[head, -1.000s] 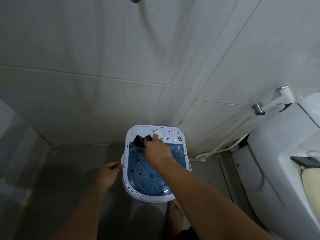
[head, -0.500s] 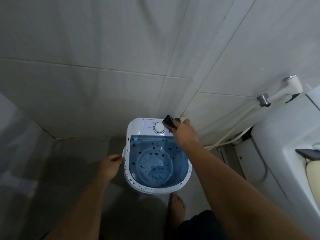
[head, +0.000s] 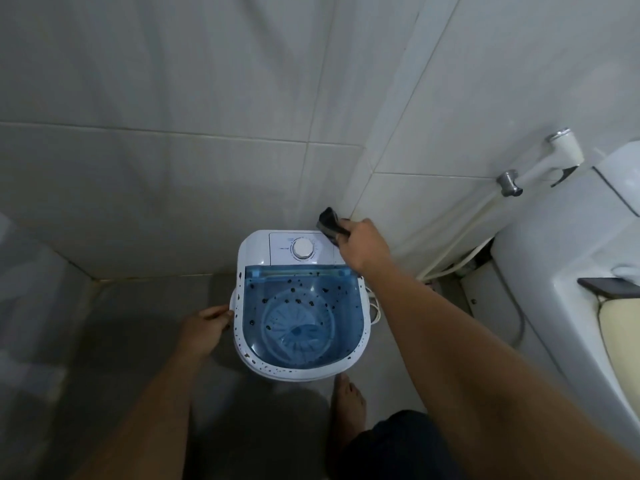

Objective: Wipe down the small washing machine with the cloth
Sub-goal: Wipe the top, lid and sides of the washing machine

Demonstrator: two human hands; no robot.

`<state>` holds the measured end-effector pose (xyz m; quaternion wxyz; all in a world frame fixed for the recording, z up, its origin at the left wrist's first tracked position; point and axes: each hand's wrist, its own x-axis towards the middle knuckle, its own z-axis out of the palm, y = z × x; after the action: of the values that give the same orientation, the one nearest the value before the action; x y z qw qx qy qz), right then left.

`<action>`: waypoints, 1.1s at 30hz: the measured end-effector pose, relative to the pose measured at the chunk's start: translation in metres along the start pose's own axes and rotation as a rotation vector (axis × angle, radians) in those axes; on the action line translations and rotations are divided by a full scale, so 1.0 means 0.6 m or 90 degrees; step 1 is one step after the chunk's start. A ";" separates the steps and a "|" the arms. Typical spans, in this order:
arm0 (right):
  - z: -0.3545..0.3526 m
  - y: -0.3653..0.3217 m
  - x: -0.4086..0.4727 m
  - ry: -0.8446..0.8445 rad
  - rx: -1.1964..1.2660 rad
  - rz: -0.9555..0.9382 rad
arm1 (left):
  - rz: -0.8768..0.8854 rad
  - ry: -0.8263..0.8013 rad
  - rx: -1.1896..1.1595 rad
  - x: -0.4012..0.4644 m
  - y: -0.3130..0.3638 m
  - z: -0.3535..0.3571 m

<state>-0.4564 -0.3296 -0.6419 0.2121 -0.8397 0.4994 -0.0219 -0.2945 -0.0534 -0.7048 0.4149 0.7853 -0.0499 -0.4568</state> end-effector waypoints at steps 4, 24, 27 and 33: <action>0.050 -0.011 -0.027 0.006 -0.105 -0.023 | -0.001 -0.004 -0.017 -0.002 0.002 0.003; 0.060 0.038 -0.014 0.074 -0.079 0.014 | -0.017 0.014 -0.059 0.005 -0.003 0.009; 0.023 0.061 0.013 0.075 -0.090 0.125 | -0.010 0.022 -0.061 0.001 0.000 0.011; 0.035 0.079 -0.029 0.045 -0.074 -0.109 | -0.020 0.018 -0.068 0.003 0.002 0.010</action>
<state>-0.4994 -0.3272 -0.6756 0.1427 -0.8889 0.4335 -0.0401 -0.2974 -0.0587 -0.7068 0.4495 0.7692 -0.0074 -0.4541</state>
